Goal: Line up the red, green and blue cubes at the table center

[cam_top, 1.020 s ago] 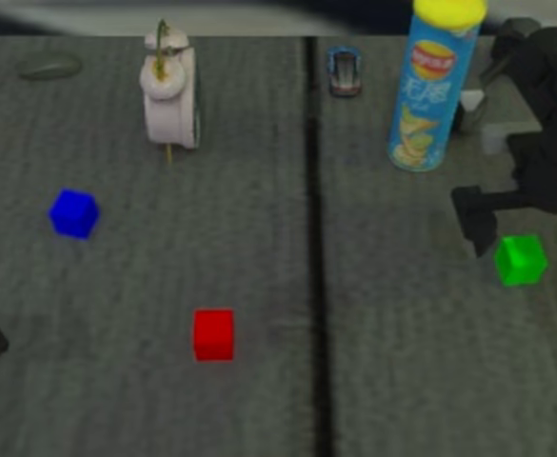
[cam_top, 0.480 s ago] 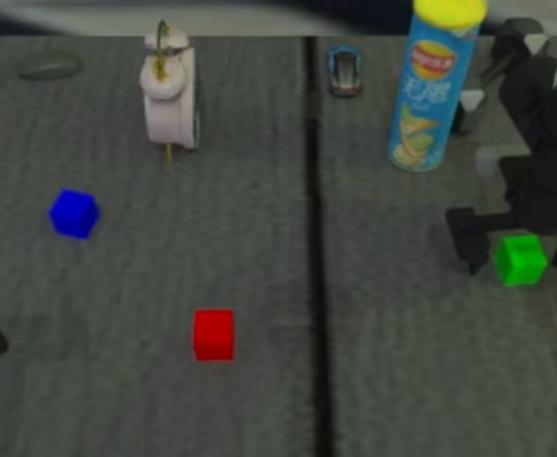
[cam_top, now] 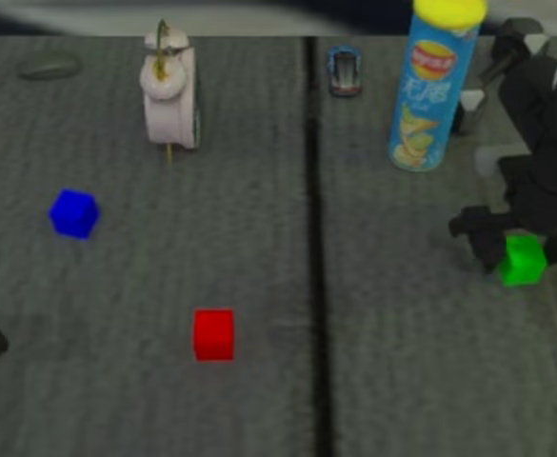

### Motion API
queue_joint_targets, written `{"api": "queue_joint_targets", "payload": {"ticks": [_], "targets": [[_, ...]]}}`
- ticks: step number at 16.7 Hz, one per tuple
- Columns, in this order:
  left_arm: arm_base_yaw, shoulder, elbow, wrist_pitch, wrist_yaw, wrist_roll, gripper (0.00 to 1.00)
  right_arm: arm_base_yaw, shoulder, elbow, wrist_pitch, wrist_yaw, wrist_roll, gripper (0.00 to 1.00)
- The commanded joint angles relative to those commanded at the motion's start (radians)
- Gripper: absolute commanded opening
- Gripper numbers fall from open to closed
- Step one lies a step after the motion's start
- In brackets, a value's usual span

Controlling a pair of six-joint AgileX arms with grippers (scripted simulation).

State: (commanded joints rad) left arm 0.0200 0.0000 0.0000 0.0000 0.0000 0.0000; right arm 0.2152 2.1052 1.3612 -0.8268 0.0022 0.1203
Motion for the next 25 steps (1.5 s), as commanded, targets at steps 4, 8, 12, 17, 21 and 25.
{"api": "queue_joint_targets", "payload": {"ticks": [4, 8, 12, 17, 21, 25], "targets": [[0.0, 0.0, 0.0, 0.0, 0.0, 0.0, 1.0, 0.0, 0.0, 0.0, 0.0, 0.0, 0.0, 0.02], [0.0, 0.0, 0.0, 0.0, 0.0, 0.0, 1.0, 0.0, 0.0, 0.0, 0.0, 0.0, 0.0, 0.0], [0.0, 0.0, 0.0, 0.0, 0.0, 0.0, 1.0, 0.0, 0.0, 0.0, 0.0, 0.0, 0.0, 0.0], [0.0, 0.0, 0.0, 0.0, 0.0, 0.0, 1.0, 0.002, -0.043, 0.058, -0.082, 0.002, -0.002, 0.0], [0.0, 0.0, 0.0, 0.0, 0.0, 0.0, 1.0, 0.006, -0.097, 0.145, -0.232, 0.001, -0.002, 0.0], [0.0, 0.0, 0.0, 0.0, 0.0, 0.0, 1.0, 0.006, -0.111, 0.161, -0.255, 0.001, -0.003, 0.0]]}}
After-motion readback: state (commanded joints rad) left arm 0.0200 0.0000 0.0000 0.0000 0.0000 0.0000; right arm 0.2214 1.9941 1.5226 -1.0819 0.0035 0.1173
